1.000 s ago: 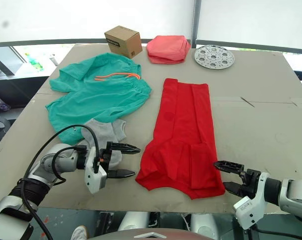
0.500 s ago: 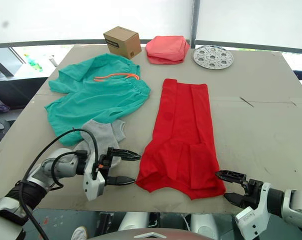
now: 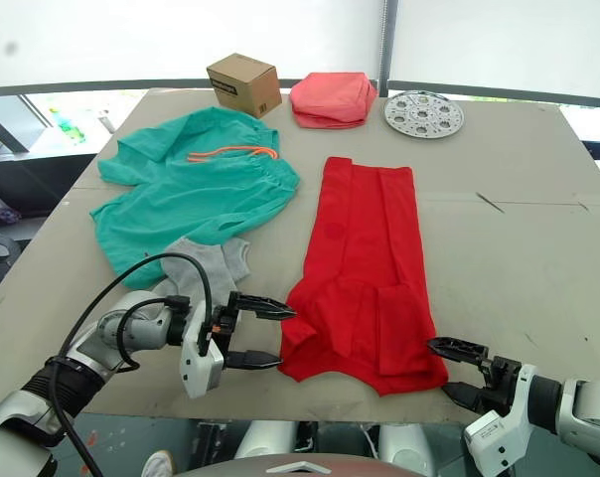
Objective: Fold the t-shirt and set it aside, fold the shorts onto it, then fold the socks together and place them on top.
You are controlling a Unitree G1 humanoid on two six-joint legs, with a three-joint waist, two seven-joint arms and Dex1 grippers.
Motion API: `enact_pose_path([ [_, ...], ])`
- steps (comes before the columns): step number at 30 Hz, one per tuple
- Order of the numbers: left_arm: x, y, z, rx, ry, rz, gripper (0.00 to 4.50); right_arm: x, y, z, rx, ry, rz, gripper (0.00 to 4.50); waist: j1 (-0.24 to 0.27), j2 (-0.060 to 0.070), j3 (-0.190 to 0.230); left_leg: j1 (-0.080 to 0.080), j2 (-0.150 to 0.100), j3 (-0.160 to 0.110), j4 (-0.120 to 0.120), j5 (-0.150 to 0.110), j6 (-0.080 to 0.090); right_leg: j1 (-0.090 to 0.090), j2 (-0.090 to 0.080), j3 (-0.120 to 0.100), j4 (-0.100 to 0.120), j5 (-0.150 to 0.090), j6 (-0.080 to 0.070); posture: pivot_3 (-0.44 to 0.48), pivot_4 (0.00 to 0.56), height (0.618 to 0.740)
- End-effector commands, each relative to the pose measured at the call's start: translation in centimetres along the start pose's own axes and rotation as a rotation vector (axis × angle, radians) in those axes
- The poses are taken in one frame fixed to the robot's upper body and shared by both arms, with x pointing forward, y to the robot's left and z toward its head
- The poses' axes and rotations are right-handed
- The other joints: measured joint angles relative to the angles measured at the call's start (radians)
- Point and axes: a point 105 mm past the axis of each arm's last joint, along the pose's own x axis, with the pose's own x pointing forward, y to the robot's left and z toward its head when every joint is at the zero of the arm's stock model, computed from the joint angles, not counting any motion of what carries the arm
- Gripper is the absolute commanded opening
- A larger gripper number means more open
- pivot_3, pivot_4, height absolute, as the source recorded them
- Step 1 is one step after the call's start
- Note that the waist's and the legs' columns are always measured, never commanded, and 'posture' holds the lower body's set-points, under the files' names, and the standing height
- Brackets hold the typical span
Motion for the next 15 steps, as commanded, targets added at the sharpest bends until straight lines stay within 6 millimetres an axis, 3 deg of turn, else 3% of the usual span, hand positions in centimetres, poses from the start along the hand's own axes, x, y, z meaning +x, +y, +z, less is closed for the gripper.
enact_pose_path([
  [1,-0.2,0.9,0.4,0.026,0.001,0.026,4.50,0.1,-0.2,0.3,0.001,-0.005,-0.021,4.47,0.000,0.000,0.000,0.000,0.000,0.000,0.000,0.000,0.000,0.000,0.000,0.000,0.000,0.000,0.000,0.000,0.150,0.740],
  [9,-2.3,-0.1,0.3,-0.026,0.032,-0.034,4.50,0.1,0.0,0.1,0.018,0.008,-0.026,4.47,0.000,0.000,-0.001,0.000,0.001,0.000,0.000,0.000,0.000,0.000,0.000,0.000,0.000,0.000,-0.001,0.000,0.150,0.740],
  [15,-0.8,0.3,0.6,-0.102,0.005,-0.044,4.50,0.6,0.0,0.2,0.029,0.004,-0.033,4.47,0.000,-0.002,-0.003,0.001,0.000,0.000,0.001,0.000,0.000,0.000,0.000,0.000,0.000,-0.001,-0.003,0.000,0.150,0.740],
])
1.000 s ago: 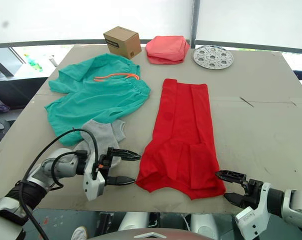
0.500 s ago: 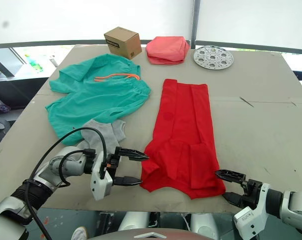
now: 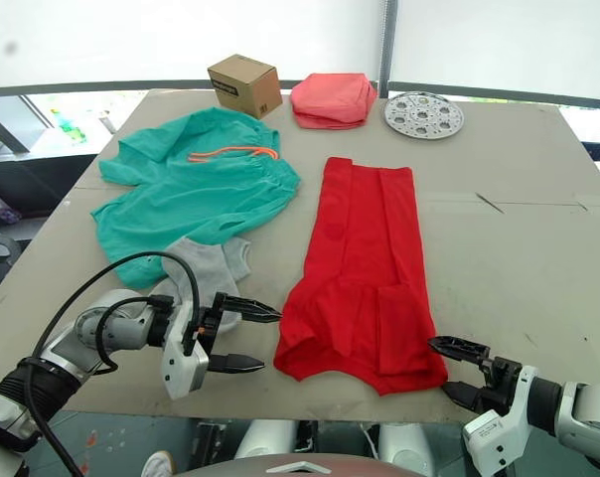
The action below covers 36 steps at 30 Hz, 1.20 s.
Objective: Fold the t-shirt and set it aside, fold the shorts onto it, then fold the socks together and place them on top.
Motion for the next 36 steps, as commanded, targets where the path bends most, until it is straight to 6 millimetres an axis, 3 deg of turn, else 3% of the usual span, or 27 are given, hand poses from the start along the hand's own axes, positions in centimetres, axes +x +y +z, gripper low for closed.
enact_pose_path([
  [1,0.9,0.8,0.7,-0.033,-0.036,-0.001,4.50,0.4,-0.1,0.4,0.012,-0.017,-0.017,4.47,-0.002,-0.001,-0.001,0.000,0.000,0.000,0.000,0.000,0.000,0.000,0.000,0.000,0.000,0.000,0.000,0.000,0.150,0.740],
  [9,1.1,0.3,-0.6,-0.068,0.038,-0.129,4.50,0.3,0.2,0.5,0.037,-0.014,-0.014,4.47,-0.002,-0.003,-0.002,0.001,0.001,0.000,0.000,0.000,0.000,0.000,0.005,0.001,0.001,0.001,0.001,0.000,0.150,0.740],
  [12,1.0,-0.5,-1.2,-0.118,0.068,-0.190,3.70,0.4,0.2,0.5,0.068,-0.010,-0.015,4.50,-0.003,-0.003,-0.002,0.001,0.001,0.001,0.000,0.000,0.000,0.000,0.004,0.002,0.001,0.000,0.000,0.000,0.150,0.740],
  [13,1.1,-0.7,-1.2,-0.126,0.071,-0.211,3.09,0.4,0.2,0.5,0.073,-0.011,-0.014,4.50,-0.002,-0.003,-0.002,0.001,0.001,0.001,0.000,0.000,0.000,0.000,0.004,0.003,0.001,0.000,0.000,0.000,0.150,0.740],
  [17,1.6,-0.9,-1.1,-0.165,0.059,-0.255,1.46,0.7,0.4,0.6,0.110,-0.022,0.006,4.50,-0.001,-0.003,-0.005,0.001,0.001,0.001,0.000,0.000,0.000,0.000,0.004,0.003,0.001,0.000,0.000,0.000,0.150,0.740],
  [20,1.7,-0.6,-1.0,-0.171,0.049,-0.235,0.08,0.9,0.3,0.4,0.125,-0.025,0.011,3.56,-0.002,-0.003,-0.008,0.002,0.001,0.001,0.001,0.000,0.000,0.000,0.004,0.003,0.002,0.000,0.000,0.000,0.150,0.740],
  [21,1.7,-0.5,-1.0,-0.176,0.043,-0.225,0.03,0.9,0.3,0.3,0.127,-0.025,0.013,3.39,-0.002,-0.003,-0.007,0.001,0.001,0.000,0.001,0.000,0.000,0.000,0.004,0.003,0.002,0.000,0.000,0.000,0.150,0.740],
  [28,1.0,-0.2,-0.6,-0.216,0.006,-0.147,0.00,0.8,0.6,0.1,0.102,-0.036,0.033,0.21,0.000,-0.001,-0.007,0.000,0.001,0.000,0.001,0.000,0.000,0.000,0.004,0.003,0.002,0.001,0.001,0.000,0.150,0.740],
  [36,0.9,0.3,-0.2,-0.278,-0.037,-0.058,0.00,0.4,0.6,-0.8,0.118,-0.022,0.041,0.07,0.000,-0.001,-0.007,0.000,0.001,0.000,0.002,0.000,0.000,0.000,0.002,0.003,0.002,0.000,0.000,0.000,0.150,0.740],
])
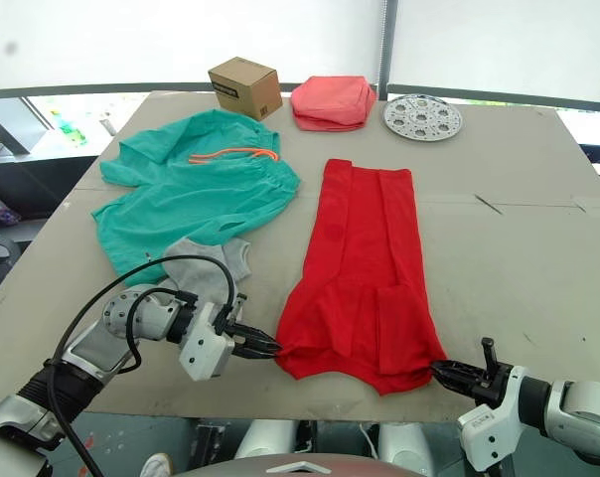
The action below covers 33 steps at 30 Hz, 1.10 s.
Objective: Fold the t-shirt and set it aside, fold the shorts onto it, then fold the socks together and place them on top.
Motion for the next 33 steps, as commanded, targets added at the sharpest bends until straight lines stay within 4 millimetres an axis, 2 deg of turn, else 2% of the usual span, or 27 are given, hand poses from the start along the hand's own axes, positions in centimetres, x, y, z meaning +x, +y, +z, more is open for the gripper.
enact_pose_path([
  [1,-0.4,1.0,0.8,-0.008,-0.038,0.069,0.00,-0.4,-0.8,0.1,0.010,-0.012,-0.020,0.07,0.000,0.000,0.000,0.000,0.000,0.000,0.000,0.000,0.000,0.000,0.000,0.000,0.000,0.000,0.000,0.000,0.150,0.740],
  [5,-0.6,1.0,1.1,-0.076,-0.078,0.099,0.00,-0.7,-1.4,0.5,0.127,-0.031,-0.027,0.07,0.000,0.000,0.000,0.000,0.000,0.000,0.000,0.000,0.000,0.000,0.000,0.000,0.000,0.000,0.001,0.000,0.150,0.740],
  [11,-1.5,-0.3,3.2,-0.273,-0.205,-0.016,0.00,-1.6,-1.1,1.8,0.380,-0.078,0.045,0.07,0.000,0.001,0.000,0.000,0.001,-0.001,0.000,0.000,0.000,0.000,0.000,-0.001,0.000,0.001,0.001,0.000,0.150,0.740],
  [17,-2.8,-1.7,5.2,-0.482,-0.268,-0.142,0.00,-2.3,-0.5,3.2,0.540,-0.105,0.142,0.07,0.001,0.001,0.000,-0.001,0.000,-0.002,0.000,0.000,0.000,0.000,-0.002,-0.001,0.000,0.000,0.000,0.000,0.150,0.740],
  [23,-4.8,-3.2,7.8,-0.722,-0.333,-0.279,0.00,-3.5,-1.1,5.0,0.701,-0.151,0.226,0.07,0.002,0.002,0.001,-0.001,0.001,-0.004,0.000,0.000,0.000,0.000,-0.002,-0.003,0.000,0.000,0.000,0.000,0.150,0.740],
  [25,-5.8,-2.5,8.9,-0.854,-0.394,-0.277,0.00,-3.9,-2.2,5.2,0.777,-0.171,0.221,0.07,0.003,0.002,0.001,-0.001,0.000,-0.005,0.000,0.000,0.000,0.000,-0.002,-0.004,-0.001,0.000,0.000,0.000,0.150,0.740],
  [28,-6.7,-0.6,9.0,-0.958,-0.450,-0.201,0.00,-3.9,-4.7,4.2,0.847,-0.171,0.143,0.07,0.003,0.003,0.001,-0.002,0.000,-0.006,0.001,0.000,0.000,0.000,-0.003,-0.004,-0.001,0.000,0.000,0.000,0.150,0.740],
  [33,-7.2,3.7,5.0,-1.102,-0.448,-0.030,0.00,-3.1,-10.5,0.8,0.931,-0.100,-0.039,0.07,0.003,0.006,0.005,-0.003,-0.003,-0.009,0.003,0.000,0.001,0.001,-0.004,-0.005,-0.001,0.000,0.000,0.000,0.150,0.740],
])
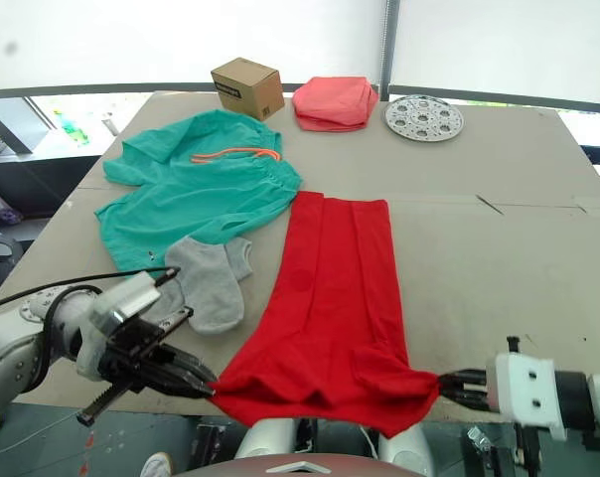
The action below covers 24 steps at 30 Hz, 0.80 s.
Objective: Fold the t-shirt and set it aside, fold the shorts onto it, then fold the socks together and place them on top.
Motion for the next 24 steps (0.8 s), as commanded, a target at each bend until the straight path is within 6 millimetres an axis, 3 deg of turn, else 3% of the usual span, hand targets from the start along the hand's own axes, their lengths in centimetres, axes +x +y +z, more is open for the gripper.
enact_pose_path([
  [1,-1.0,2.5,0.7,-0.102,-0.044,0.094,0.00,0.4,-3.4,1.1,0.069,0.011,-0.099,0.07,-0.001,-0.003,0.000,-0.002,-0.002,-0.002,-0.001,0.000,0.000,-0.001,0.000,0.000,0.000,0.001,-0.001,0.000,0.150,0.740],
  [6,-1.3,5.8,2.1,-0.152,-0.093,0.192,0.00,1.9,-7.0,1.6,0.090,0.059,-0.142,0.07,-0.002,-0.006,0.001,-0.006,-0.004,-0.004,-0.002,0.000,0.000,-0.002,0.001,0.001,0.000,0.005,-0.002,0.000,0.150,0.740],
  [10,-2.0,10.8,2.8,-0.166,-0.074,0.370,0.00,4.2,-11.5,3.1,0.117,0.068,-0.169,0.07,-0.005,-0.003,0.006,-0.005,-0.005,-0.004,0.001,0.000,-0.001,-0.002,0.008,0.001,0.000,0.004,0.002,0.000,0.150,0.740],
  [14,-2.2,12.8,4.3,-0.157,-0.080,0.414,0.00,6.1,-13.0,4.0,0.102,0.078,-0.089,0.07,-0.006,-0.005,0.005,-0.012,-0.004,-0.005,0.007,0.000,0.001,-0.007,0.008,0.000,0.003,0.007,0.002,0.000,0.150,0.740],
  [16,-2.1,12.1,5.8,-0.139,-0.125,0.336,0.00,6.5,-11.7,5.9,0.044,-0.007,0.054,0.07,-0.005,-0.005,0.005,-0.015,-0.004,-0.006,0.010,0.000,0.001,-0.008,0.008,0.000,0.003,0.007,0.002,0.000,0.150,0.740],
  [18,-2.2,9.3,8.3,-0.185,-0.246,0.141,0.00,5.9,-9.9,9.6,0.035,-0.193,0.221,0.07,-0.005,-0.005,0.005,-0.020,-0.004,-0.006,0.012,0.001,-0.001,-0.012,0.008,0.000,0.004,0.007,0.002,0.000,0.150,0.740],
  [20,-2.6,6.8,10.4,-0.235,-0.352,-0.016,0.00,5.0,-8.8,11.7,0.071,-0.307,0.335,0.07,-0.007,-0.005,0.005,-0.022,-0.004,-0.005,0.012,0.001,-0.001,-0.014,0.008,0.001,0.005,0.008,0.004,0.000,0.150,0.740],
  [22,-2.9,6.5,11.0,-0.262,-0.399,-0.050,0.00,5.1,-8.7,11.9,0.108,-0.329,0.368,0.07,-0.007,-0.005,0.005,-0.022,-0.004,-0.005,0.011,0.001,-0.001,-0.014,0.007,0.000,0.005,0.008,0.005,0.000,0.150,0.740],
  [24,-2.6,8.5,9.5,-0.236,-0.350,0.054,0.00,7.3,-10.9,8.5,0.129,-0.180,0.238,0.07,-0.006,-0.005,0.003,-0.019,-0.004,-0.006,0.011,0.001,-0.001,-0.013,0.007,0.000,0.007,0.008,0.005,0.000,0.150,0.740],
])
